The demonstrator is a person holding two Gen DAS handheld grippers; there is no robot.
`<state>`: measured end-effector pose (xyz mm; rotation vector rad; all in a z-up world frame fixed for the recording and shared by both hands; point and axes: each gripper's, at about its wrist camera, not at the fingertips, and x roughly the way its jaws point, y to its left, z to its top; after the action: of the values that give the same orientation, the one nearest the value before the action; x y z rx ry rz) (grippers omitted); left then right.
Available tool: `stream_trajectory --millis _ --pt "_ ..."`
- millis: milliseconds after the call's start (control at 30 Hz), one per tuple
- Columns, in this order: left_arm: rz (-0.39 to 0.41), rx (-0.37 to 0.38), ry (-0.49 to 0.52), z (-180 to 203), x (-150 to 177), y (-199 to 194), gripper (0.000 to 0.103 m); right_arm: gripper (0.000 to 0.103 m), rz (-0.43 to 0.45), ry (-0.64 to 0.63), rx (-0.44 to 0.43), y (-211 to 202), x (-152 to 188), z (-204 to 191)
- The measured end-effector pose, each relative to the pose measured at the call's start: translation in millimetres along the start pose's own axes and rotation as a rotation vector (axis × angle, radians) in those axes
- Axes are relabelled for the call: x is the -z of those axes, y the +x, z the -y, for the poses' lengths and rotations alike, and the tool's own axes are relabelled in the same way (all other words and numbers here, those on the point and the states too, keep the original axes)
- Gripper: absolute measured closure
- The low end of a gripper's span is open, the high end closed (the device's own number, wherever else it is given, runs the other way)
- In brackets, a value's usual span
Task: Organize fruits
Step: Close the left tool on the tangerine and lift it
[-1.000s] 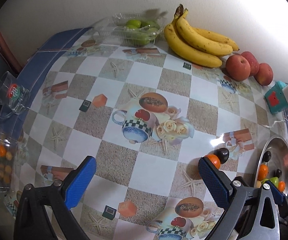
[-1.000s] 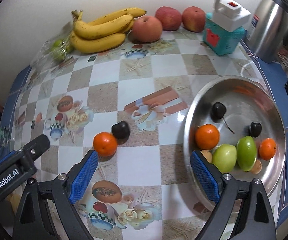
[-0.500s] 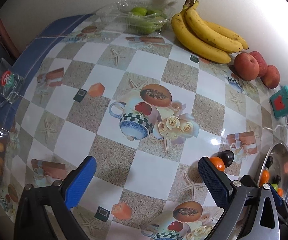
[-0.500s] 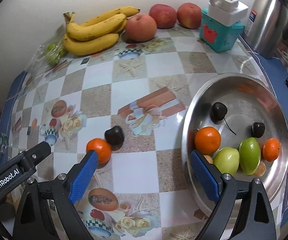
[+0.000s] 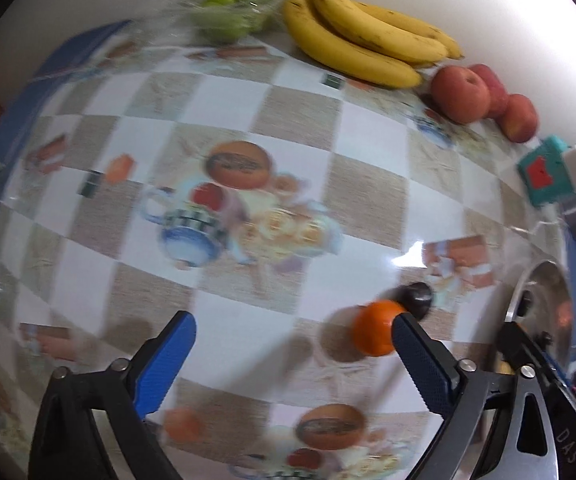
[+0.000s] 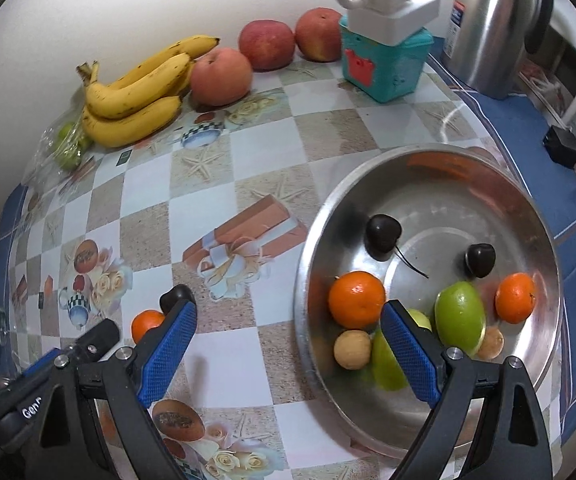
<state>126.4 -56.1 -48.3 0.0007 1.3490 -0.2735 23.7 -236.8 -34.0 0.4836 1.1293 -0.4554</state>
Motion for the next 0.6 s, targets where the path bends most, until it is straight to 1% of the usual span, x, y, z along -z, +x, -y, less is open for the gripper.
stream_trajectory --millis 167,200,267,333,467,533,600 --pt "-0.012 0.042 0.035 15.2 3.3 5.6 0.015 0.010 0.002 0.024 0.003 -1.5 -2.4 8.1" --pt "-0.011 0.050 0.040 17.2 3.6 6.1 0.018 0.010 0.001 0.031 0.005 -1.5 -2.8 9.9" --pt "-0.009 0.060 0.051 21.5 4.1 7.8 0.021 0.010 -0.002 0.038 0.006 -1.1 -3.3 11.8" --pt "-0.008 0.069 0.059 24.8 4.7 9.0 0.027 0.010 -0.004 0.044 0.005 -1.3 -3.7 13.2" --pt "-0.013 0.086 0.067 30.2 3.5 14.8 0.033 0.010 -0.005 0.050 0.009 -1.7 -3.9 13.7" --pt "-0.020 0.099 0.071 32.7 3.1 18.1 0.042 0.010 -0.008 0.053 0.006 -1.3 -4.2 14.5" --pt "-0.028 0.111 0.076 35.3 3.4 19.8 0.047 0.010 -0.012 0.056 0.004 -1.0 -4.0 15.0"
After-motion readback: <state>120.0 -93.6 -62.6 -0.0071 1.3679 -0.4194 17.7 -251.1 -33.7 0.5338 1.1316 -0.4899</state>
